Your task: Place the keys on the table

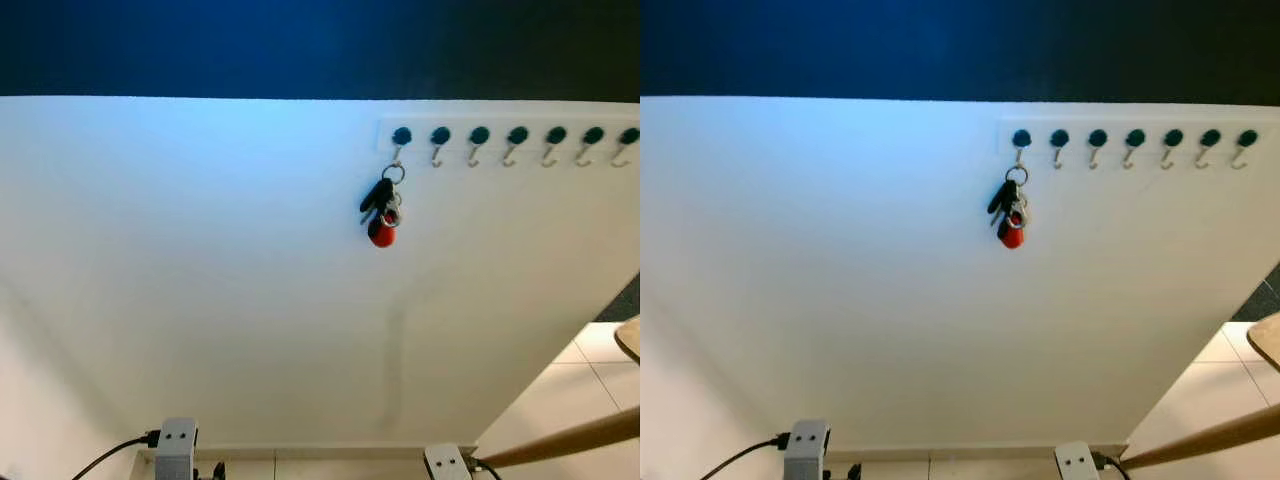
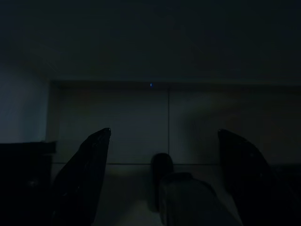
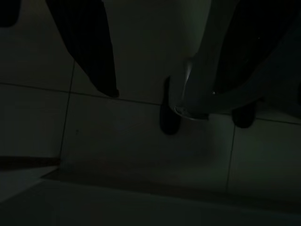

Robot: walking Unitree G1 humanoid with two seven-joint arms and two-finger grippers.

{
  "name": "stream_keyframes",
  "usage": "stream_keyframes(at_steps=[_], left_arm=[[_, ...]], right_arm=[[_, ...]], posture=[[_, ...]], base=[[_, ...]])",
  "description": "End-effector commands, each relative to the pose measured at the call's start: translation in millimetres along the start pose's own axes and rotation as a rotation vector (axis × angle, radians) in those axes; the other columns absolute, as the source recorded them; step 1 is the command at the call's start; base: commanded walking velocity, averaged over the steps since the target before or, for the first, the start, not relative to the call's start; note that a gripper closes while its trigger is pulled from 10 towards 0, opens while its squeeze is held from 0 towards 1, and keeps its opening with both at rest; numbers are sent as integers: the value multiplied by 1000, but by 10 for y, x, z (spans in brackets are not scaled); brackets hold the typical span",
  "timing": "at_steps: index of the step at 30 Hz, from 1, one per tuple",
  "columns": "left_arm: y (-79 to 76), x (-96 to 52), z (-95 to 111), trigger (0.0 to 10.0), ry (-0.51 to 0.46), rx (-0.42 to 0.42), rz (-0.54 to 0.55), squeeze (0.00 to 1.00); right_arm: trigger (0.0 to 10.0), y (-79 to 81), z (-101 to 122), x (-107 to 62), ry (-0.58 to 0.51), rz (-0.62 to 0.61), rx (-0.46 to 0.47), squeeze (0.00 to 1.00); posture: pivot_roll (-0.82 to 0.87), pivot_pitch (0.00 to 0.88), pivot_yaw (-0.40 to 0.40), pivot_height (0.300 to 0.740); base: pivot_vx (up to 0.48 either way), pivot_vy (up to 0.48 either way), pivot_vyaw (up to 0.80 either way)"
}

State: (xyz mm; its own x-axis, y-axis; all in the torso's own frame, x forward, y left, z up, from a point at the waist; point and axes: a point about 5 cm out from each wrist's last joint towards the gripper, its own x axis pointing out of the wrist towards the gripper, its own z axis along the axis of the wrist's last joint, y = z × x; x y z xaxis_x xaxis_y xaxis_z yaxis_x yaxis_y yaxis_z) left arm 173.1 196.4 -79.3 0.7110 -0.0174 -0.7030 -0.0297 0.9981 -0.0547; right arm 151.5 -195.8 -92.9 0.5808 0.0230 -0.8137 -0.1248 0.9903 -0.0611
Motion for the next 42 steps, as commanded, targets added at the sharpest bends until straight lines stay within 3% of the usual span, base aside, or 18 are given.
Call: stream_keyframes(at_steps=[1, 18, 23, 26, 29, 30, 31, 32, 34, 35, 36, 37, 40, 41, 42], left_arm=[[-25, 1, -15, 10000, 5, -1, -3, 0], [-24, 33, 21, 10000, 54, 116, -25, 0], [-27, 44, 37, 10000, 62, 142, -22, 0], [-5, 50, 71, 10000, 33, 111, 36, 0], [-3, 54, 106, 10000, 6, 88, 42, 0], [-2, 56, 135, 10000, -16, 96, 40, 0], [8, 59, 218, 10000, -73, 99, 30, 0], [8, 59, 218, 10000, -73, 99, 30, 0], [31, 55, 306, 10000, -133, 96, 24, 0], [41, 43, 396, 10000, -196, 114, 7, 0], [41, 43, 396, 10000, -196, 114, 7, 0], [42, 35, 445, 10000, -231, 127, -4, 0], [-47, -52, 793, 10000, -446, 200, -117, 0], [-47, -52, 793, 10000, -446, 200, -117, 0], [-82, -87, 880, 10000, -499, 216, -149, 0]], right_arm=[[10000, 11, -51, -11, 13, -2, 3, 0], [10000, 22, -71, -15, 16, -13, 39, 0], [10000, 24, -65, -13, 14, -14, 42, 0], [10000, -11, -14, -7, -20, -46, 85, 0], [10000, -27, 60, 3, -56, -43, 62, 0], [10000, -30, 120, 9, -88, -37, 35, 0], [10000, -30, 296, 19, -187, -27, -22, 0], [10000, -30, 296, 19, -187, -27, -22, 0], [10000, -31, 508, 13, -312, -24, -77, 0], [10000, -24, 708, -14, -436, -18, -108, 0], [10000, -24, 708, -14, -436, -18, -108, 0], [10000, -18, 812, -37, -503, -13, -120, 0], [10000, 42, 1415, -262, -869, -19, -159, 0], [10000, 42, 1415, -262, -869, -19, -159, 0], [10000, 52, 1544, -333, -946, -25, -159, 0]], posture=[[4, 48, -9, 740], [12, 59, 10, 740], [15, 61, 12, 740], [17, 62, 14, 740], [17, 62, 15, 740], [19, 62, 16, 740], [18, 61, 18, 740], [18, 61, 18, 740], [16, 60, 19, 740], [15, 59, 20, 740], [15, 59, 20, 740], [15, 59, 20, 740], [13, 57, 18, 740], [13, 57, 18, 740], [13, 57, 18, 740]], base=[[-356, 0, 0], [-81, 0, 0], [0, -480, 0], [0, -160, 0], [0, 0, 0], [0, 0, 0], [0, 0, 0], [0, 0, 0], [0, 0, 0], [0, 0, 0], [0, 0, 0], [0, 0, 0], [0, 0, 0], [0, 0, 0], [0, 0, 0]])
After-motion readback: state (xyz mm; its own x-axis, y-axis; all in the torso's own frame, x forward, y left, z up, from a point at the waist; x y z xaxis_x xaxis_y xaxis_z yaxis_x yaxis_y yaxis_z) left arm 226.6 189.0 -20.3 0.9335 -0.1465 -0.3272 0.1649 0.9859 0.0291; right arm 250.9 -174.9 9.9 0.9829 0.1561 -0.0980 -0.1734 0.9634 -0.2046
